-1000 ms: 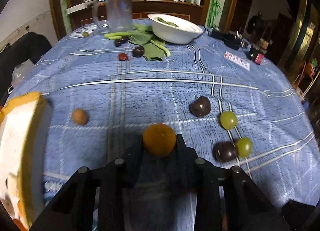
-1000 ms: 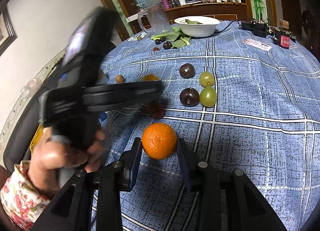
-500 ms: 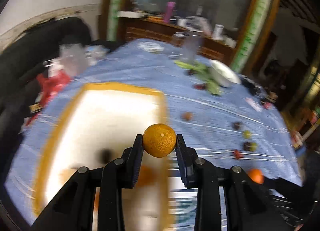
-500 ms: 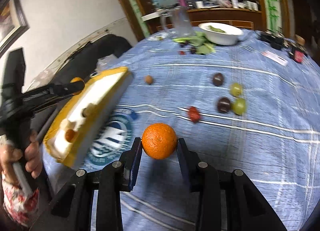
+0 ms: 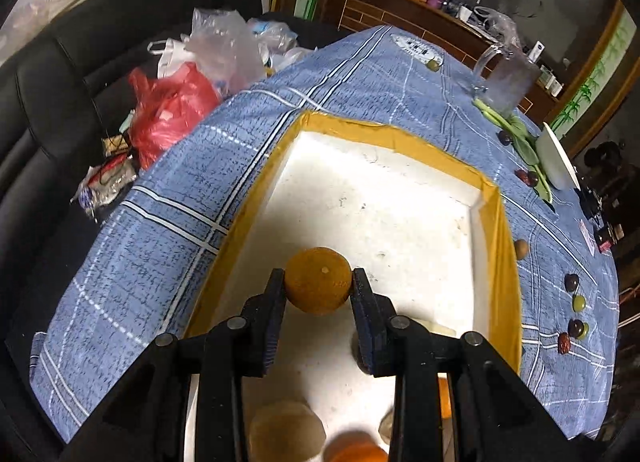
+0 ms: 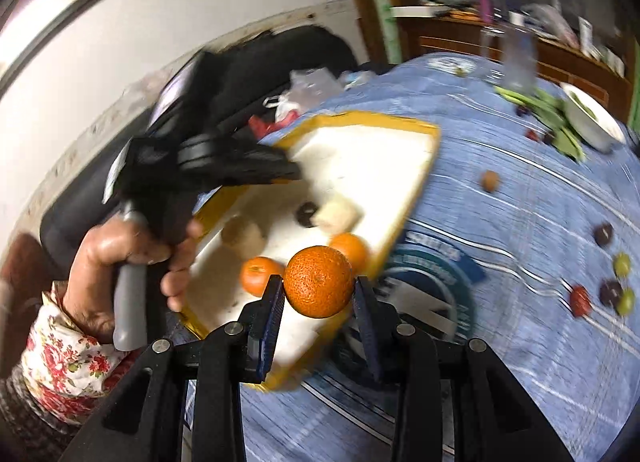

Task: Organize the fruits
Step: 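Carry the tangerine into the foam tray with the left tool while the right tool drops the orange there, then grasp the red jujube with the left tool while the right tool grasps a dark plum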

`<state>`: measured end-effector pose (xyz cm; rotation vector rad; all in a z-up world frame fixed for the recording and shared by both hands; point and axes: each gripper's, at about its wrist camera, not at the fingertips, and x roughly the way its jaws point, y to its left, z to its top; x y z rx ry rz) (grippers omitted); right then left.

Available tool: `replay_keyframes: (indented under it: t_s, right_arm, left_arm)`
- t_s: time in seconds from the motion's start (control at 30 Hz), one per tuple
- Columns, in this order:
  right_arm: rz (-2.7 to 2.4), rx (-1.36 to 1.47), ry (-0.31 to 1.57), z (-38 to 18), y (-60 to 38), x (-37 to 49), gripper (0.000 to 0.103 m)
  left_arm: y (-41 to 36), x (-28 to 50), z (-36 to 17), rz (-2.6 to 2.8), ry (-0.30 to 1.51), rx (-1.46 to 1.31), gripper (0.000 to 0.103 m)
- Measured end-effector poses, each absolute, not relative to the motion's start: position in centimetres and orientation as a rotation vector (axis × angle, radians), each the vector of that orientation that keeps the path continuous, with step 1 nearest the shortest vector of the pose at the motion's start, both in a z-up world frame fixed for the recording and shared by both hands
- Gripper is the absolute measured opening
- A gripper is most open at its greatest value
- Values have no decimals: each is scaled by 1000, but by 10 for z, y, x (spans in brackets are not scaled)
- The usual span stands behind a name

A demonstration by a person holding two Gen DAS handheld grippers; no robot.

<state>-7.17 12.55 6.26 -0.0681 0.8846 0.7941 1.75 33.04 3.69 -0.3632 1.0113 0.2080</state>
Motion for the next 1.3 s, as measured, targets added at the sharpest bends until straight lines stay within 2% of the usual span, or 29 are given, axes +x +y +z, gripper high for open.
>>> replay_keyframes:
  t_s: [0.13, 0.2, 0.23, 0.27, 0.33, 0.4, 0.43, 0.5, 0.57, 0.97, 1.3]
  right_arm:
    - [807, -140, 898, 52, 158, -73, 39]
    - [805, -167, 908, 46, 168, -73, 39]
    - [803, -180, 913, 42, 172, -72, 39]
    - [802, -191, 916, 40, 175, -72, 39]
    - [796, -211, 914, 36, 179, -74, 40]
    - [794, -216, 920, 34, 179, -75, 40]
    - [794, -213, 917, 35, 180, -77, 43]
    - [794, -202, 909, 37, 178, -79, 57]
    - [788, -192, 891, 41, 176, -81, 62]
    - [781, -143, 834, 54, 140, -106, 63]
    - [616, -10, 837, 52, 25, -107, 65]
  left_arm:
    - [332, 20, 36, 192, 1002, -383, 32]
    - [334, 18, 37, 176, 993, -401, 36]
    - [335, 17, 39, 167, 986, -409, 44]
    - [336, 13, 42, 164, 971, -417, 56]
    - [339, 6, 47, 165, 943, -437, 66]
    - [343, -3, 53, 163, 922, -454, 66]
    - [344, -6, 55, 161, 915, -460, 67]
    - [347, -15, 61, 156, 897, -481, 69]
    - [348, -25, 67, 158, 882, -493, 70]
    - [309, -71, 101, 104, 800, -523, 78]
    - [252, -88, 97, 18, 832, -558, 80]
